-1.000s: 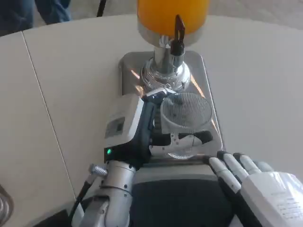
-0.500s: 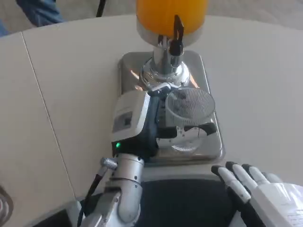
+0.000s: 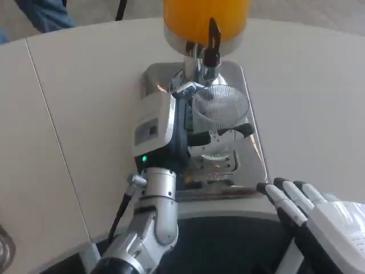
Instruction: Grasp the cup under the faucet to collect the drink, then remove the cup.
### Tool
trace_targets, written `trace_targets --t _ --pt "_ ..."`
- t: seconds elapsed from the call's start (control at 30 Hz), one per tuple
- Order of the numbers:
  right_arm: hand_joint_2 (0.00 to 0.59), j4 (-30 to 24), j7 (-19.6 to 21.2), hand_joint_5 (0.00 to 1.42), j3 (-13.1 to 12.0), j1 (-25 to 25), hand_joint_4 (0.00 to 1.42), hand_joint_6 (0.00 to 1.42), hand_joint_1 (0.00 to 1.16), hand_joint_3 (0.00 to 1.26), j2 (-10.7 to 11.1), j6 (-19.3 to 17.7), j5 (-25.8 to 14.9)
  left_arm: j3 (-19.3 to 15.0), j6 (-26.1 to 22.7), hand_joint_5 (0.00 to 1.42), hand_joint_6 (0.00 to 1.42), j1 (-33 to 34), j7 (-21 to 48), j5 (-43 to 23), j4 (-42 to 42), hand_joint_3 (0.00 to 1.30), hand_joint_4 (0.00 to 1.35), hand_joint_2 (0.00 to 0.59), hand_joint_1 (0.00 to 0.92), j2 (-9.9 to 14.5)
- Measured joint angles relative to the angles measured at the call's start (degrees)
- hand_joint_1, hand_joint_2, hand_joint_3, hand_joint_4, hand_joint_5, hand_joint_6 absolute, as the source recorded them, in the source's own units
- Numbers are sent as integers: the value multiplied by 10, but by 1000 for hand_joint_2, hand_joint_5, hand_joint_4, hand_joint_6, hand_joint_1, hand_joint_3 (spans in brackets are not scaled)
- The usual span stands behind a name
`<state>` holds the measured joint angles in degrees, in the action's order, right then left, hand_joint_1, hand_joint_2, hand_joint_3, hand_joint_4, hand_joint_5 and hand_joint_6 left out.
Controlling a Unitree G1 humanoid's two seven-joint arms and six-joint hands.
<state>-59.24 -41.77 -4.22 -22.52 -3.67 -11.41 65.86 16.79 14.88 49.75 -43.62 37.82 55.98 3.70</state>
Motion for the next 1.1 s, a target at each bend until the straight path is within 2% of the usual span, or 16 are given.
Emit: trace_targets --t 0.17,0.3,0.37,0.4,0.47,0.53,0.63,0.77,0.97,1.1 --pt "404 0 -17 0 -4 13 0 60 551 54 -1 0 -5 0 3 1363 1424 21 -9 -14 33 950 1155 74 549 10" --pt "401 0 -32 0 2 26 0 55 549 54 -1 7 -2 2 5 1326 1424 26 -14 -15 42 922 1074 64 545 15" --pt "399 0 -36 0 5 32 0 53 547 54 0 13 1 2 6 1260 1420 27 -14 -15 44 860 958 31 534 19" --pt "399 0 -38 0 5 35 0 53 547 54 0 15 2 2 8 1182 1412 27 -14 -15 45 814 852 17 522 22" --pt "400 0 -40 0 9 37 0 52 547 54 0 19 3 2 15 1053 1388 27 -12 -20 46 722 683 17 471 25" --pt "401 0 -40 0 14 38 0 51 547 54 0 22 5 1 23 920 1326 27 -6 -26 48 611 504 46 365 31" --pt "402 0 -40 0 20 38 0 55 548 54 0 26 14 2 34 792 1240 25 7 -34 48 531 413 59 287 40" --pt "403 0 -40 0 26 38 0 59 549 56 1 31 16 3 37 700 1136 20 13 -35 45 406 327 54 267 54" --pt "404 0 -38 0 29 34 0 74 550 63 1 37 19 6 29 565 982 6 19 -35 36 350 243 54 265 67" --pt "407 0 -30 0 32 31 0 88 570 64 1 38 19 6 36 447 771 -3 31 -37 17 322 162 49 246 77"
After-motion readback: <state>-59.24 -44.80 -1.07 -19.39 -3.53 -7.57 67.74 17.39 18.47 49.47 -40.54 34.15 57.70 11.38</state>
